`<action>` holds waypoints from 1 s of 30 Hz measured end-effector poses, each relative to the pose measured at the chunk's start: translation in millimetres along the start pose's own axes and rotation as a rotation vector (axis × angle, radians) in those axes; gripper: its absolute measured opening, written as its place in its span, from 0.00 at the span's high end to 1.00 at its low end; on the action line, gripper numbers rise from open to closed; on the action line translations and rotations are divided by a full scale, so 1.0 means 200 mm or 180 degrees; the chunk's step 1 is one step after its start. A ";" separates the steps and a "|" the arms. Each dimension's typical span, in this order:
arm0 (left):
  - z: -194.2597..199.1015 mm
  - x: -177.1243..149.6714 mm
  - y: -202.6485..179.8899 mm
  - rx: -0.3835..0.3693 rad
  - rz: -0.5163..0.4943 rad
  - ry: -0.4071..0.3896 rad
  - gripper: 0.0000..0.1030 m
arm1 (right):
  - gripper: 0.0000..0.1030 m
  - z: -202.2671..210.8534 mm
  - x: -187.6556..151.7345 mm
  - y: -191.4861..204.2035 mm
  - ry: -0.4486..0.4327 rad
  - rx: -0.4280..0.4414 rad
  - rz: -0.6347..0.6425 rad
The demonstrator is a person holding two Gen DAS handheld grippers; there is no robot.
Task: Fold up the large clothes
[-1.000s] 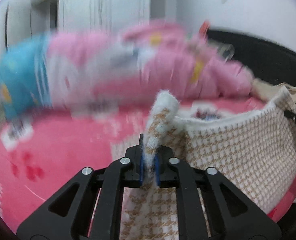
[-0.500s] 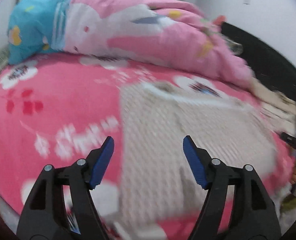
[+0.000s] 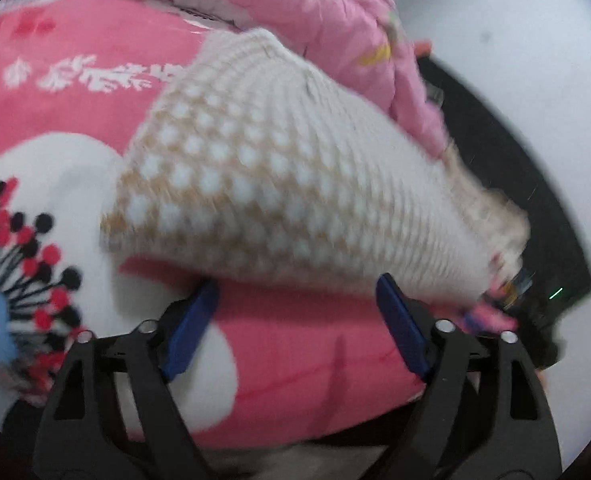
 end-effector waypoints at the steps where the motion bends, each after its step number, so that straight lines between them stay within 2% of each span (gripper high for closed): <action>1: -0.01 0.02 0.03 -0.0113 0.0145 -0.0039 0.21 | 0.20 0.00 0.01 -0.02 -0.0034 0.0070 -0.0102; 4: -0.02 0.05 0.11 -0.0374 0.0467 -0.0166 0.19 | 0.20 0.00 0.05 -0.09 -0.0188 0.0300 -0.0435; 8: -0.03 0.08 0.14 -0.0459 0.0719 -0.0340 0.19 | 0.20 -0.01 0.09 -0.15 -0.0341 0.0385 -0.0733; 13: -0.04 0.12 0.13 -0.0232 0.1023 -0.0616 0.20 | 0.20 -0.05 0.12 -0.13 -0.0646 0.0216 -0.0862; 15: -0.04 0.14 0.12 -0.0005 0.1040 -0.0665 0.31 | 0.20 -0.05 0.12 -0.11 -0.0733 0.0073 -0.0802; 16: -0.05 0.14 0.10 0.0172 0.0985 -0.0676 0.36 | 0.22 -0.06 0.12 -0.06 -0.0784 -0.0123 -0.0623; 18: -0.04 0.15 0.02 0.0448 0.0697 -0.0712 0.48 | 0.45 -0.07 0.14 0.03 -0.0810 -0.0612 -0.0205; 19: -0.03 0.15 -0.03 0.0578 0.0460 -0.0757 0.52 | 0.50 -0.08 0.15 0.07 -0.0825 -0.0780 -0.0026; 21: 0.00 0.13 -0.17 0.0882 -0.0187 -0.0857 0.66 | 0.75 -0.06 0.16 0.13 -0.0873 -0.0993 0.0266; 23: 0.02 0.11 -0.28 0.1130 -0.0644 -0.0920 0.76 | 0.87 -0.01 0.16 0.20 -0.0931 -0.1116 0.0514; 26: 0.08 0.11 -0.35 0.1206 -0.0802 -0.0978 0.85 | 0.91 0.07 0.16 0.30 -0.1041 -0.1185 0.0781; 30: 0.19 0.08 -0.44 0.1174 -0.0952 -0.1015 0.87 | 0.91 0.23 0.14 0.37 -0.1148 -0.1079 0.0898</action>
Point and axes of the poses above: each gripper's, at about its wrist camera, not at the fingertips, and z roughly against the way its jaws point, y to its left, x to its top, the point moved 1 cm from there along -z, roughly the way its jaws point, and after that the axes turned 4 degrees about z, right-handed, at the moved point
